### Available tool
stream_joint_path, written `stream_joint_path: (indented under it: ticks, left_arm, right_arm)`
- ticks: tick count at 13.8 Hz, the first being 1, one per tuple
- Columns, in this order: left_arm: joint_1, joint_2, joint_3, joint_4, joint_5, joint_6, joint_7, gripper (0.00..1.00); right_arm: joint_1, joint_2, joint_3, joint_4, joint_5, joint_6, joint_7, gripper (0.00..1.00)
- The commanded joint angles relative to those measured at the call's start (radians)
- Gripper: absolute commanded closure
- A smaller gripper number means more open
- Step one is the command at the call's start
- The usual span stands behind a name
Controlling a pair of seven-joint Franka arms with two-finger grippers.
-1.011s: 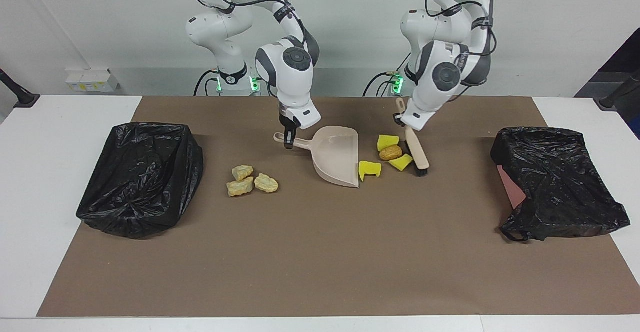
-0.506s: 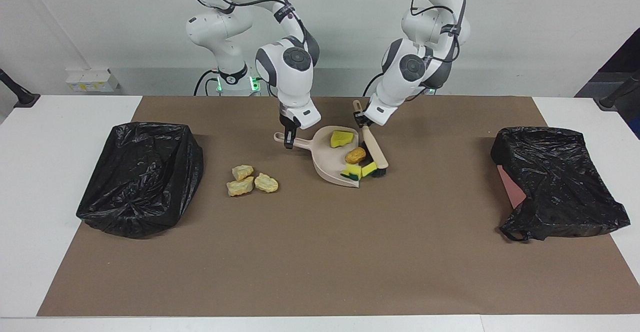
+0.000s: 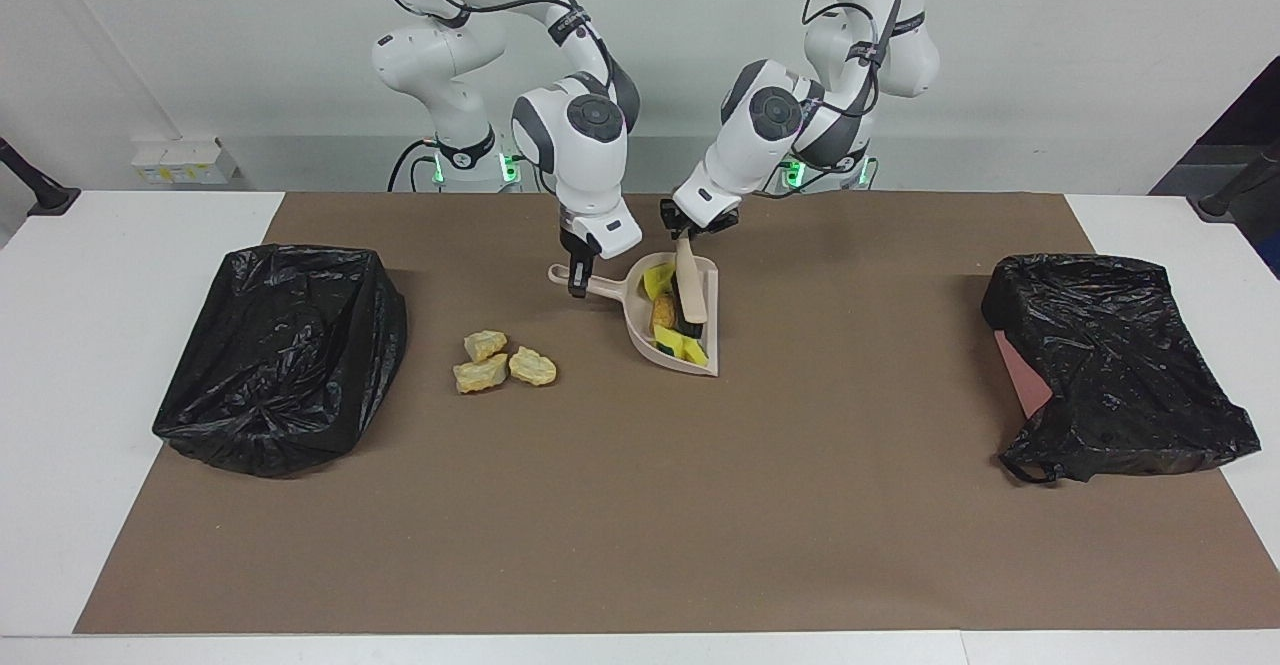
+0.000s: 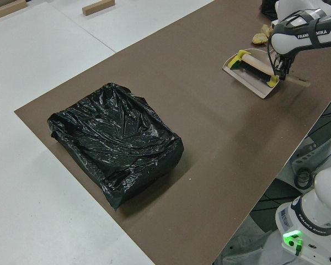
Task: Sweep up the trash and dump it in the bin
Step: 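Sweep the yellow sponges and nugget into the dustpan with the left gripper, then carry the loaded dustpan to the nearby black bag with the right gripper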
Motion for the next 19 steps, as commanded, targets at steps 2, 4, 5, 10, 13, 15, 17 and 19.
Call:
stream_joint_path:
  ticks: [2, 4, 5, 10, 13, 15, 17, 19]
  left_arm:
    - [0.057, -0.085, 0.021, 0.048, 0.083, -0.202, 0.008, 1.0]
    - [0.119, -0.137, 0.021, 0.051, 0.128, -0.26, 0.008, 1.0]
    - [0.135, -0.143, 0.021, 0.052, 0.157, -0.268, 0.001, 1.0]
    - [0.185, -0.18, 0.02, -0.007, 0.165, -0.265, -0.006, 1.0]
    - [0.168, -0.183, 0.011, -0.061, 0.168, -0.238, -0.029, 1.0]
    - [0.104, -0.163, 0.006, -0.074, 0.168, -0.175, -0.101, 1.0]
    - [0.023, -0.134, 0.006, -0.093, 0.168, -0.092, -0.196, 1.0]
    - [-0.03, -0.113, 0.006, -0.11, 0.163, -0.02, -0.23, 1.0]
  right_arm:
    - [0.002, 0.0, 0.002, -0.003, -0.022, 0.0, 0.062, 1.0]
    - [0.001, -0.001, 0.002, -0.001, -0.022, -0.004, 0.062, 1.0]
    - [-0.004, -0.009, 0.002, 0.0, -0.022, -0.01, 0.059, 1.0]
    - [-0.08, -0.12, -0.006, 0.019, -0.02, -0.119, 0.051, 1.0]
    - [-0.162, -0.17, -0.007, 0.052, -0.017, -0.135, 0.002, 1.0]
    - [-0.254, -0.197, -0.011, 0.107, -0.01, -0.203, -0.071, 1.0]
    - [-0.365, -0.213, -0.012, 0.172, -0.01, -0.259, -0.134, 1.0]
    - [-0.49, -0.213, -0.012, 0.218, -0.008, -0.282, -0.228, 1.0]
